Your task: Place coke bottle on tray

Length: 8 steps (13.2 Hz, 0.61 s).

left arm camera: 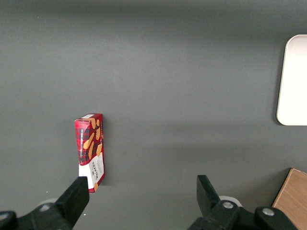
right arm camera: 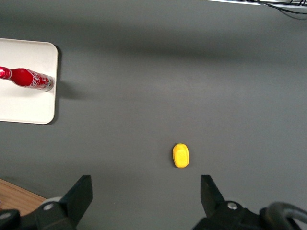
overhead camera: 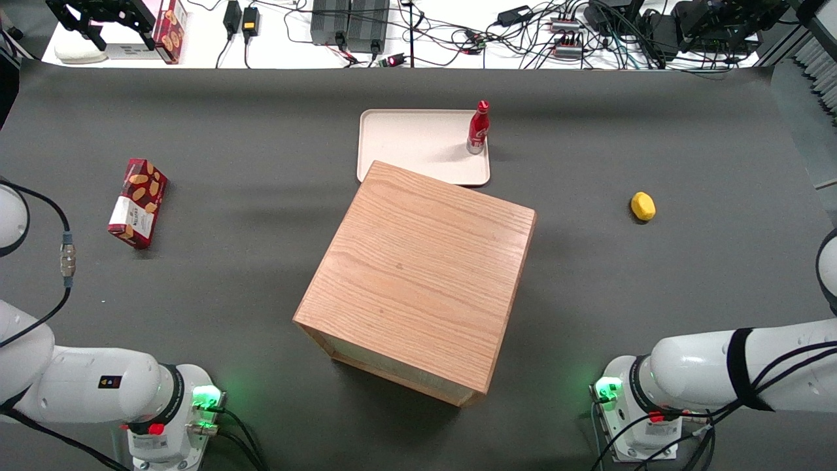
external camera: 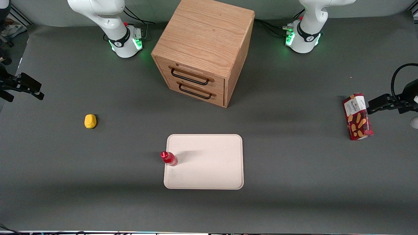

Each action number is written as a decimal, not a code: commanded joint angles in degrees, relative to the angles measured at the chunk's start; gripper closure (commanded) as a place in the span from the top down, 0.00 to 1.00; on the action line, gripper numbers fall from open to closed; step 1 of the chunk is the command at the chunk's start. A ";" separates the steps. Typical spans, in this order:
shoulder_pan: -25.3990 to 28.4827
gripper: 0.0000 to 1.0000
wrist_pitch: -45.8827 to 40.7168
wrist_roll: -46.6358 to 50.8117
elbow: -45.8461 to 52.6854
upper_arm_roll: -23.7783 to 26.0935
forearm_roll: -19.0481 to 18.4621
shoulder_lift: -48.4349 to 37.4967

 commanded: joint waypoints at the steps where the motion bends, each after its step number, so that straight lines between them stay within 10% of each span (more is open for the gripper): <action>1: 1.04 1.00 -0.99 -1.68 1.87 -0.32 1.13 1.21; 8: 1.21 1.00 -5.30 0.59 2.40 0.03 1.39 1.13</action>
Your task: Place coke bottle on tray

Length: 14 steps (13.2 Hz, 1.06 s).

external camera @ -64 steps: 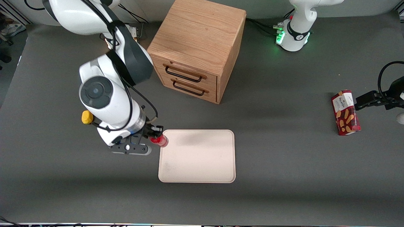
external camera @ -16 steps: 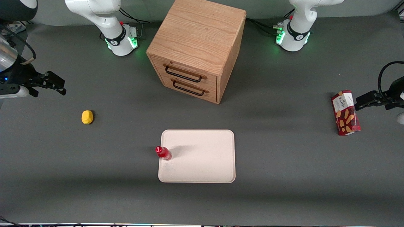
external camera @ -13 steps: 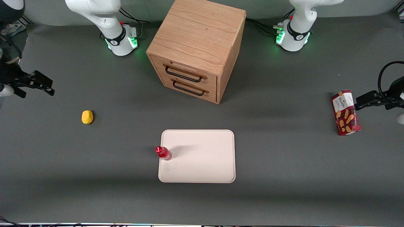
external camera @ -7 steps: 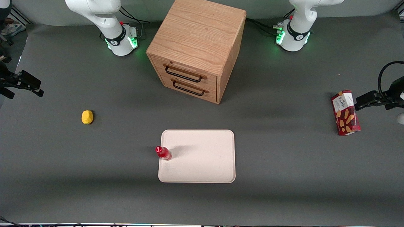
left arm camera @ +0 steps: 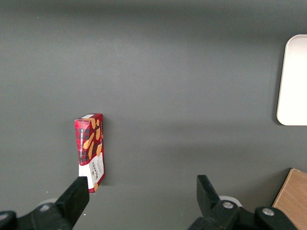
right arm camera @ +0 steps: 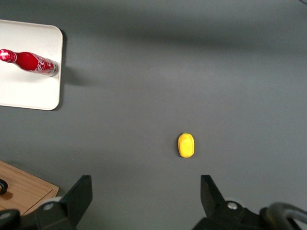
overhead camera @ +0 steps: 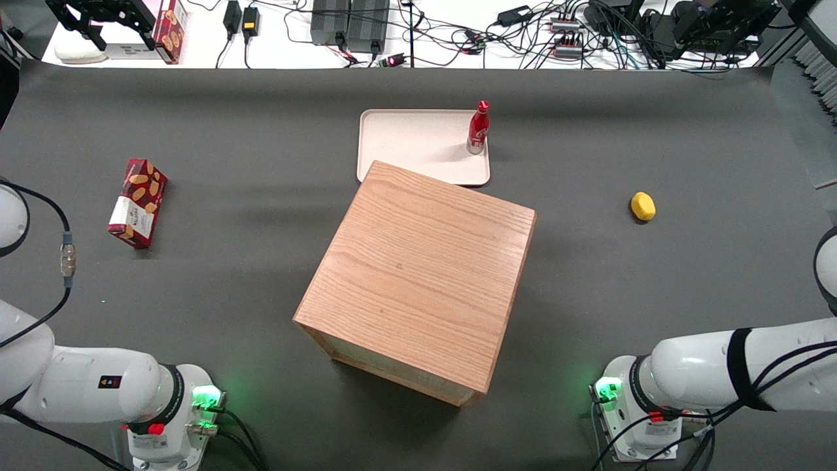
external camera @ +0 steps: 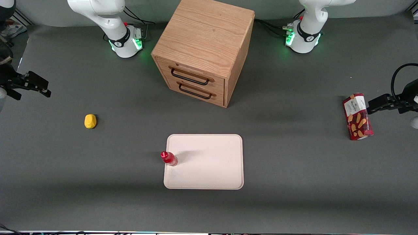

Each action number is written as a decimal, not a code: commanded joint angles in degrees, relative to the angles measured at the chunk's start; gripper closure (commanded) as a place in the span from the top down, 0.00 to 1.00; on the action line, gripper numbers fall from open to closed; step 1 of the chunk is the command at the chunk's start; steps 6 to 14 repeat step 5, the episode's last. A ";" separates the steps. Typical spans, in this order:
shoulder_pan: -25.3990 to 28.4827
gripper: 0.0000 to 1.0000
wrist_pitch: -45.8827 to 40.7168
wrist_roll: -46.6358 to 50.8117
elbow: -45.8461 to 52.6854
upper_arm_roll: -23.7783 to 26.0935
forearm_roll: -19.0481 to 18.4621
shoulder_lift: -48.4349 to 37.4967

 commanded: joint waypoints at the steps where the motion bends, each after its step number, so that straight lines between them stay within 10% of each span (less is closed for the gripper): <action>1: 0.24 1.00 -2.23 2.43 1.76 -0.03 1.23 0.77; 14: 0.33 1.00 -2.50 2.89 1.76 -0.03 1.75 0.77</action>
